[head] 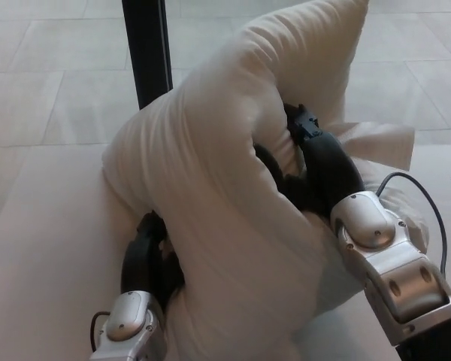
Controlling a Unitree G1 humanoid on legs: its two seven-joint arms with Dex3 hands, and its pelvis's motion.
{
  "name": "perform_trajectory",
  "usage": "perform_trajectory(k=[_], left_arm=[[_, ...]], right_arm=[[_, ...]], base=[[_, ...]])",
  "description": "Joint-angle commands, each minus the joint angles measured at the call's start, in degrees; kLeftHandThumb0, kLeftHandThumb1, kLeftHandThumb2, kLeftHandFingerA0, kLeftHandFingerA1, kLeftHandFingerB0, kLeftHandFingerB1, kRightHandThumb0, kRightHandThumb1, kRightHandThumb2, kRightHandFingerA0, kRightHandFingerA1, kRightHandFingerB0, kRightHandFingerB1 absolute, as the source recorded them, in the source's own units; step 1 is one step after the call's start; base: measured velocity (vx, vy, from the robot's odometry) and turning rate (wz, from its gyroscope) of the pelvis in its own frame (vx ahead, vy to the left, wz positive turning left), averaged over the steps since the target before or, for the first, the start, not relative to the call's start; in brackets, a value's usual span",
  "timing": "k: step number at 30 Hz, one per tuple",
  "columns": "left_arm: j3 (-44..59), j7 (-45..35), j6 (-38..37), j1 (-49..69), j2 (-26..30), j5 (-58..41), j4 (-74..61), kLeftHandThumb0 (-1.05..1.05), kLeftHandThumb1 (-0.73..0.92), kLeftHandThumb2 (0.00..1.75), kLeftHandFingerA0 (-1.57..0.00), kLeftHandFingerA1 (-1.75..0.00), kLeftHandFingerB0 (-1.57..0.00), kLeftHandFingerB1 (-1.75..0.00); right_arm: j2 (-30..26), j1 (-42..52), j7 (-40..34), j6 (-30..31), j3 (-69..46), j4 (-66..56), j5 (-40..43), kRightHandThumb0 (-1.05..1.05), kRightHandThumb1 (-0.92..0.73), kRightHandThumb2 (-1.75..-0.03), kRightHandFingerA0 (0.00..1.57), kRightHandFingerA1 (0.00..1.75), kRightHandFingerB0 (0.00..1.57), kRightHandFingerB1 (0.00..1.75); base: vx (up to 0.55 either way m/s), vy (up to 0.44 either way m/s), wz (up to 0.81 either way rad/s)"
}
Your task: The robot uses its left hand to press on the left side of the pillow kept in the middle of the desk and uses its right hand to lift up and the right side of the pillow and turn it over
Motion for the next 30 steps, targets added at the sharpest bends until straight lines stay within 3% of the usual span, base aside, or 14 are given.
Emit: perform_trajectory(k=[1,4,5,6,7,11,12,13,15,16,20,26,28,30], left_arm=[[-15.8,-7.8,7.46,7.71,-24.0,-1.18,19.46,-0.83,0.49,0.94,-0.09,-0.6,0.0,-0.1],[-17.85,-7.11,8.97,7.73,-22.87,-0.19,17.74,-0.83,0.49,0.79,-0.26,-0.66,0.0,-0.06],[-17.87,-6.88,9.08,7.63,-22.85,-0.18,17.62,-0.9,0.53,0.9,-0.35,-0.67,0.0,0.0],[-17.99,-7.33,7.98,7.51,-21.86,0.09,17.11,-0.89,0.56,0.9,-0.39,-0.7,0.0,0.0],[-18.34,-6.96,8.19,7.34,-21.49,0.3,16.48,-0.82,0.57,0.91,-0.41,-0.71,0.0,-0.04],[-23.64,-7.01,7.76,8.85,-15.86,2.49,8.79,-0.67,0.56,0.92,-0.4,-0.7,0.0,-0.17],[-26.22,-7.41,5.75,9.48,-13.12,4.47,6.54,-0.61,0.72,0.65,-0.5,-0.68,-0.02,-0.14],[-27.58,-8.68,4.75,9.5,-10.69,5.37,4.99,-0.67,0.59,0.95,-0.4,-0.67,0.0,-0.19],[-27.6,-11.46,10.36,8.09,-4.92,3.74,-1.47,-0.68,0.56,0.94,-0.39,-0.68,0.0,-0.18],[-28.42,-10.14,8.76,7.71,-2.79,6.57,-2.4,-0.66,0.54,0.95,-0.32,-0.68,-0.02,-0.31],[-29.26,-9.07,7.5,8.6,-1.82,7.05,-3.05,-0.66,0.54,0.95,-0.32,-0.68,-0.02,-0.31],[-11.75,-17.1,15.82,13.07,14.32,-8.38,-18.39,-0.63,0.66,0.61,-0.55,-0.77,-0.04,-0.25],[-7.87,-16.9,17.81,13.79,16.47,-11.58,-20.57,-0.63,0.52,0.9,-0.58,-0.77,-0.04,-0.33],[-6.42,-17.62,17.3,14.12,17.94,-12.72,-20.77,-0.61,0.66,0.63,-0.56,-0.72,-0.07,-0.21]], right_arm=[[17.03,7.92,21.98,3.72,44.57,15.1,-9.11,-0.83,-0.42,-0.86,0.03,0.6,0.19,0.59],[13.66,7.92,22.42,2.51,41.33,12.29,-8.26,-0.78,-0.4,-0.83,0.07,0.64,0.17,0.59],[12.86,7.94,22.41,2.54,40.33,11.5,-7.85,-0.79,-0.51,-0.57,0.08,0.67,0.16,0.57],[11.26,7.8,21.7,3.41,36.63,9.75,-6.39,-0.81,-0.41,-0.83,0.12,0.63,0.17,0.57],[10.68,7.46,21.61,3.68,35.55,9.13,-6.14,-0.84,-0.56,-0.58,0.0,0.53,0.14,0.54],[6.89,8.6,18.55,8.33,22.76,1.01,1.12,-0.83,-0.46,-0.77,0.09,0.65,0.13,0.52],[6.12,8.82,17.69,10.55,19.85,-1.61,3.07,-0.76,-0.58,-0.58,0.1,0.69,0.17,0.46],[5.44,8.88,17.34,11.19,17.69,-3.24,4.35,-0.79,-0.6,-0.59,0.08,0.72,0.12,0.44],[3.33,10.6,15.44,12.99,9.2,-10.48,9.92,-0.77,-0.47,-0.87,0.24,0.74,0.12,0.49],[2.54,10.74,15.02,14.7,5.77,-13.0,12.28,-0.72,-0.61,-0.58,0.3,0.93,0.15,0.37],[1.13,10.92,14.85,18.42,1.71,-16.85,14.33,-0.76,-0.61,-0.59,0.33,0.99,0.15,0.35],[-12.79,13.41,19.15,22.15,-23.35,-20.96,25.38,-0.67,-0.5,-0.85,0.17,0.57,0.09,0.41],[-15.21,14.34,19.83,22.28,-26.87,-19.69,25.87,-0.65,-0.66,-0.6,0.17,0.49,0.17,0.27],[-16.27,14.74,20.79,21.64,-28.6,-18.43,26.4,-0.65,-0.66,-0.61,0.16,0.5,0.15,0.26]], base=[[0.0,0.0,0.0],[0.0,0.0,0.0],[0.0,0.0,0.0],[0.0,0.0,0.0],[0.0,0.0,0.0],[0.0,0.0,0.0],[0.0,0.0,0.0],[0.0,0.0,0.0],[0.0,0.0,0.0],[0.0,0.0,0.0],[0.0,0.0,0.0],[0.0,0.0,0.0],[0.0,0.0,0.0],[0.0,0.0,0.0]])
